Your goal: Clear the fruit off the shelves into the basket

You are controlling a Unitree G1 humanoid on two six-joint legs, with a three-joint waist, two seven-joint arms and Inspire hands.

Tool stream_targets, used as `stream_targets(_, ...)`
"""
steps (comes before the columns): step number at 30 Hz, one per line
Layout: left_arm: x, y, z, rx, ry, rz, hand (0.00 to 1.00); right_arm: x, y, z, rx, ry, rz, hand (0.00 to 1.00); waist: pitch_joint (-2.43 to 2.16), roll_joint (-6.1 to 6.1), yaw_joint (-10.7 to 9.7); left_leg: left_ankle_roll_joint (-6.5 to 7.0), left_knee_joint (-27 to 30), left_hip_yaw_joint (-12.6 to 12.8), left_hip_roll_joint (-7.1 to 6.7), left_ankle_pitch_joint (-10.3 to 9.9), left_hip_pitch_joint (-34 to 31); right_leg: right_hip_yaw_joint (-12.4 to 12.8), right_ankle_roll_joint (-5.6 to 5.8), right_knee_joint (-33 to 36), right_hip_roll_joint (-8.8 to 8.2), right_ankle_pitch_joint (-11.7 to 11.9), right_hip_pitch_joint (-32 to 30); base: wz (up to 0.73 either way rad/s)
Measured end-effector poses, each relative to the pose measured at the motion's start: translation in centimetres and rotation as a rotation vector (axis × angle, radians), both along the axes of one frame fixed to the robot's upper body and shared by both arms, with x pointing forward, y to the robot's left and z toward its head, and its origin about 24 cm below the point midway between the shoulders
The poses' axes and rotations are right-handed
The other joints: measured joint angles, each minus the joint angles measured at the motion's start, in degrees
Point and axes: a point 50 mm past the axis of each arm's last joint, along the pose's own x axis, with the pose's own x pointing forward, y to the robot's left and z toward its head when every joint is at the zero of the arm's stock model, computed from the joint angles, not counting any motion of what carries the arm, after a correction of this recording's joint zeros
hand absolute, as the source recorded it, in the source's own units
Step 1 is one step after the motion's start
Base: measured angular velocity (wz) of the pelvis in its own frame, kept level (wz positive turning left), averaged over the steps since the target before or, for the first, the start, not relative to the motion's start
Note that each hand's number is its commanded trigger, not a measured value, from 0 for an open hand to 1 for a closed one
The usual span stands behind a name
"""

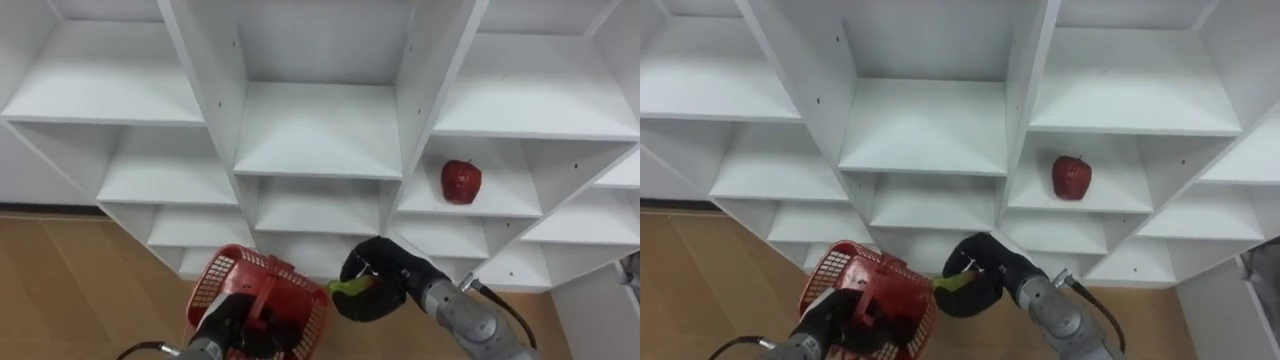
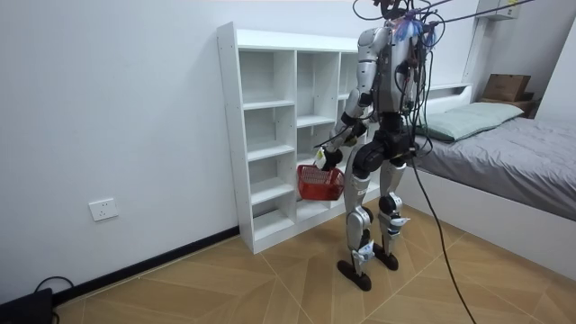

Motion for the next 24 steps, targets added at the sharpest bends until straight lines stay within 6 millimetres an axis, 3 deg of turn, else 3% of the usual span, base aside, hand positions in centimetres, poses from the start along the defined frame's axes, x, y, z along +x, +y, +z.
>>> stream_targets(5,0.0,-0.6,0.0,-0.006,-0.001,-0.032,1.0,-0.4,-0.4,-0.9,-0.018,0.034,-0.008,1.0,0.06,0.09,0.1,0.0,0.0,0.57,0.0,-0.01,-0.29,0.43,0.02,0.2,-0.04,-0.05,-0.64,-0.05)
stream_targets(14,0.7,-2.4,0.7,-0.032,-0.059,-0.106,1.0,-0.6,0.6,-1.1,0.006,0.035,-0.015,1.0,0.03,0.14,-0.26,0.0,0.1,1.13,0.04,-0.01,-0.94,0.92,0.05,0.67,-0.02,-0.1,-1.63,-0.02)
stream_targets(24,0.8,-3.1,0.8,-0.05,-0.075,-0.131,1.0,-0.5,0.7,-1.0,0.008,0.013,-0.03,1.0,-0.01,0.21,-0.38,0.0,0.13,1.15,0.04,-0.01,-0.94,0.93,0.06,0.69,-0.01,-0.13,-1.65,0.0)
